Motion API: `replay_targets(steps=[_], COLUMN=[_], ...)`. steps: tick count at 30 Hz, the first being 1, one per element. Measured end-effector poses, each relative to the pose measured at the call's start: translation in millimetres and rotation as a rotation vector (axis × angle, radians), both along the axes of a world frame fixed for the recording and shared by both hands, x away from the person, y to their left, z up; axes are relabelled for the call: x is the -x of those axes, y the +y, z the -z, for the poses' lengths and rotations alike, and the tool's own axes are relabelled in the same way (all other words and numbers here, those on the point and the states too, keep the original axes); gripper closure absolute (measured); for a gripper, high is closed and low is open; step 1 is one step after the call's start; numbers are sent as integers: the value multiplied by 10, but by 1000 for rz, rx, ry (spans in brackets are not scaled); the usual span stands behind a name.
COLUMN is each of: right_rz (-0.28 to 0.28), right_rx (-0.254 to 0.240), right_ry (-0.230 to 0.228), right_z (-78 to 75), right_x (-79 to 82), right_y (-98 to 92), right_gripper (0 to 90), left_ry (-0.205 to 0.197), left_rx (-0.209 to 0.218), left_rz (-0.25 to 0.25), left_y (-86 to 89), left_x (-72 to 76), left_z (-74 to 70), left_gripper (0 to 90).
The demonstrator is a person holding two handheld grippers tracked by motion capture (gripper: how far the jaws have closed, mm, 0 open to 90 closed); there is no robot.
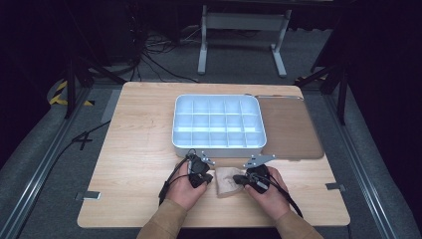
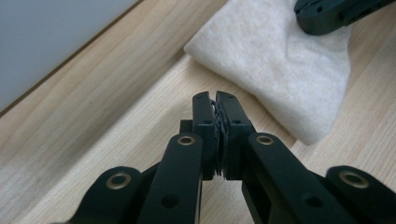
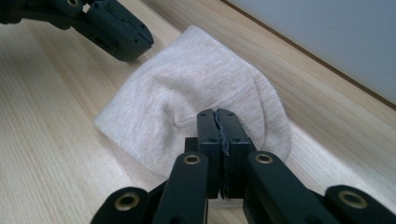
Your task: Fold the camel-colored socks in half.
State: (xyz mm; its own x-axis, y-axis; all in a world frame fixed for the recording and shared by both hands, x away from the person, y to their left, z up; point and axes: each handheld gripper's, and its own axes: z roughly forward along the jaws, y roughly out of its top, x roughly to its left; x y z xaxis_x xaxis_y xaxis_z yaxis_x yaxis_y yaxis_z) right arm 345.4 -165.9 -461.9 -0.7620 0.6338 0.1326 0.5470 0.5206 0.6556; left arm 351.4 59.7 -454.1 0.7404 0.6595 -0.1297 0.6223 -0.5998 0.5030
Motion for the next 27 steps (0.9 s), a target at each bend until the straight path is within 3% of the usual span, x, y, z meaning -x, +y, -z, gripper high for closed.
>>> replay_targets(steps=[5,11,15,21,27], right_rz=[-3,-4,-13,-18,-32], right_rx=[10,18,22,32,16], right_ry=[12,23,-5,7,17], right_z=[-8,-20,-39,-19,-12], right_x=[9,24,35,34,39], right_y=[-14,-15,1,28,43], right_gripper=[893,891,888,893,893], left_ry=[12,-14,-25,-65,-107], left_rx=[12,14,18,68,97], left_rz=[16,54,60,71,125], left_y=[-63,-144,-148,-171,-243], left_x=[13,23,15,39,97], left_z=[36,46,51,6,-76], left_gripper=[870,870,863,858,842])
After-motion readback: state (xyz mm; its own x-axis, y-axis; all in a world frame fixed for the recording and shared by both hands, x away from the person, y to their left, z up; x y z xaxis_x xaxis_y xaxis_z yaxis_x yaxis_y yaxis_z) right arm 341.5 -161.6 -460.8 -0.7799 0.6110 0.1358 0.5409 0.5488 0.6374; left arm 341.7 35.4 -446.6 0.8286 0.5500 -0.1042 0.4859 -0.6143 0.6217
